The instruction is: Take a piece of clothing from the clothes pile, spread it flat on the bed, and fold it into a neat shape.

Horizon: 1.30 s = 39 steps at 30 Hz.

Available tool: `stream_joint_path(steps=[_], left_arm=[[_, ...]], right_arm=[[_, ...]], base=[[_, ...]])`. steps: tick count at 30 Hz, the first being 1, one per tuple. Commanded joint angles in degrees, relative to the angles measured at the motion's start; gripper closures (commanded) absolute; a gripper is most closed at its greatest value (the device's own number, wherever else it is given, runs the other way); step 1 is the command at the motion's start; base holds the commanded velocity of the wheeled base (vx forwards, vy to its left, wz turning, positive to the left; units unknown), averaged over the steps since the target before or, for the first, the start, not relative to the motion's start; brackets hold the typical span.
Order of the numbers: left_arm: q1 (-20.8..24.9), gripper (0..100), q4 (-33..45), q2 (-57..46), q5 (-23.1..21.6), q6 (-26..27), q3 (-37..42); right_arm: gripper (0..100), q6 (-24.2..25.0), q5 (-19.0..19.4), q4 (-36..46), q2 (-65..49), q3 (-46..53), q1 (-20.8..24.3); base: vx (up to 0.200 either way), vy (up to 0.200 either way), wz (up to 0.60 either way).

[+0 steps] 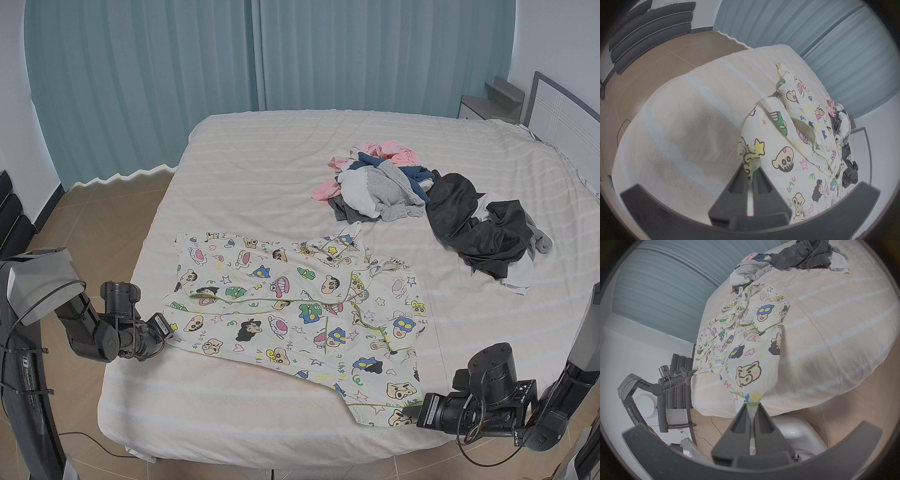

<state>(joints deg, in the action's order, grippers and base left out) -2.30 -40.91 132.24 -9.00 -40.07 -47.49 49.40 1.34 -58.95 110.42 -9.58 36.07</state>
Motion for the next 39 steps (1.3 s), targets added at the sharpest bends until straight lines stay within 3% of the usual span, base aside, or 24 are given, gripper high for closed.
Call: stream_joint_path(steps=[1, 7, 15, 26, 39], left_arm=[[-0.7, 100, 0.0, -1.1, 0.1, 0.1, 0.6], [-1.9, 100, 0.2, -3.6, 0.1, 0.7, 2.7], [-3.4, 100, 0.3, -11.0, 0.0, 7.5, 15.1], [-3.3, 100, -0.1, -14.1, -0.3, 10.2, 28.0], [-3.4, 100, -0.6, -13.9, -0.3, 10.2, 32.2]], right_arm=[[100, 0.0, 0.0, 0.0, -0.2, 0.1, 0.0], [100, -0.1, -0.2, 0.0, -0.5, 0.5, 0.0], [100, -0.2, -0.1, 0.0, 0.1, 1.8, -2.1], [100, 0.0, 0.4, 0.1, 1.2, 3.5, -2.5], [100, -0.1, 0.8, 0.2, 4.8, 4.7, -2.1]], base=[[0.000, 0.000, 0.00], [0.000, 0.000, 0.00], [0.000, 0.000, 0.00], [0.000, 0.000, 0.00], [0.000, 0.000, 0.00]])
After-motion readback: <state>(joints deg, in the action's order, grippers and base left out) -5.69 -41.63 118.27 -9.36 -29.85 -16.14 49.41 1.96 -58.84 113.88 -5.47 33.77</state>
